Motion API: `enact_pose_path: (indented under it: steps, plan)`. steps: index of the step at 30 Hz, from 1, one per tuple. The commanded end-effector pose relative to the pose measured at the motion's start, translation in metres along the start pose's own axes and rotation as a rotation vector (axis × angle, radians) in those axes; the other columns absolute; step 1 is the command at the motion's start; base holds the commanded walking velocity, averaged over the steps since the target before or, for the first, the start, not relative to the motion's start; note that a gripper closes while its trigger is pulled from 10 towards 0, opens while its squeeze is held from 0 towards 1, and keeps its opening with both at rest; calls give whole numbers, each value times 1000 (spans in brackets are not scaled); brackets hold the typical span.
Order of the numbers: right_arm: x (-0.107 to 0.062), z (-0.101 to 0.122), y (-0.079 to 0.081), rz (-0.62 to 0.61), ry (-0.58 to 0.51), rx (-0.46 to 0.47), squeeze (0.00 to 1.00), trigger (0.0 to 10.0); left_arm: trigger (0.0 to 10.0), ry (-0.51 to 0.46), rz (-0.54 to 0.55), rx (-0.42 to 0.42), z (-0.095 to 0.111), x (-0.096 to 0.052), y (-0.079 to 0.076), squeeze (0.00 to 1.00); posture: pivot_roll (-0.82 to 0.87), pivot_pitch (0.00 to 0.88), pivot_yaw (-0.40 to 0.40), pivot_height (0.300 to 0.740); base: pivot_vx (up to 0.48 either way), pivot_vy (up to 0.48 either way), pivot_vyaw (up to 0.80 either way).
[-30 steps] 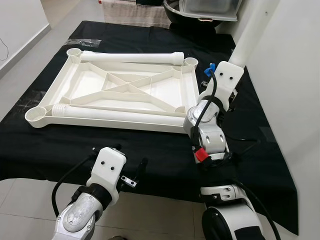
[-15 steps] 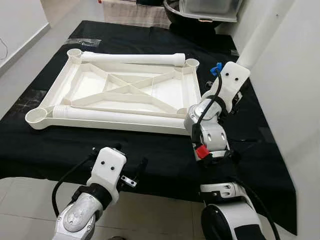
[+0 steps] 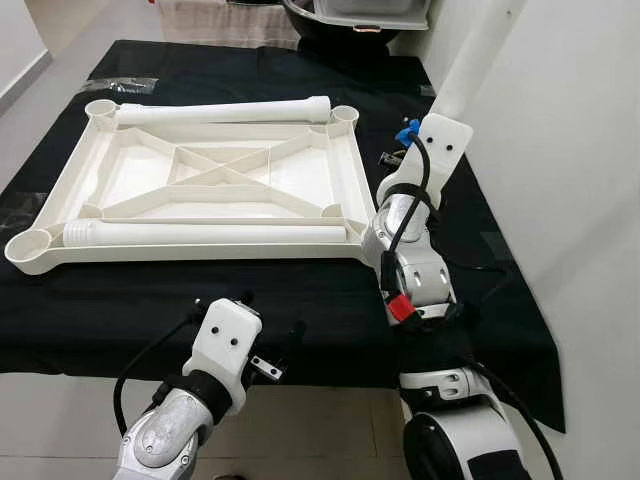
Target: Building children table
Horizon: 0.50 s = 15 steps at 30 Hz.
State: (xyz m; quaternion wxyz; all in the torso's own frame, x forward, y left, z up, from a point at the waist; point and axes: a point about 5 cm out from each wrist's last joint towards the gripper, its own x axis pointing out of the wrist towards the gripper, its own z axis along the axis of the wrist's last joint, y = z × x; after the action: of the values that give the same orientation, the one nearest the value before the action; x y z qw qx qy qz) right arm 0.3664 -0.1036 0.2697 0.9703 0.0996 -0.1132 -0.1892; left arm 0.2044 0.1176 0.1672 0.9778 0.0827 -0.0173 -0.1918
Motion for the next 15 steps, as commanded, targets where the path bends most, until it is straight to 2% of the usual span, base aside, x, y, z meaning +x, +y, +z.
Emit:
enact_pose_path:
  steps: [1, 9, 15]
  plan:
    - [3, 15, 1, 10, -40, 47, 0, 10000, 10000, 27, -1, 7, -6, -1, -1, 0, 121, 159, -82, 740, 0, 0, 0]
    - [16, 47, -2, 17, -118, 88, 0, 10000, 10000, 26, -8, 9, -6, -1, -2, 0, 119, 162, -83, 740, 0, 0, 0]
    - [16, 38, -1, 25, -84, 9, 0, 10000, 10000, 24, -6, 8, -6, 0, -3, 0, 118, 165, -84, 740, 0, 0, 0]
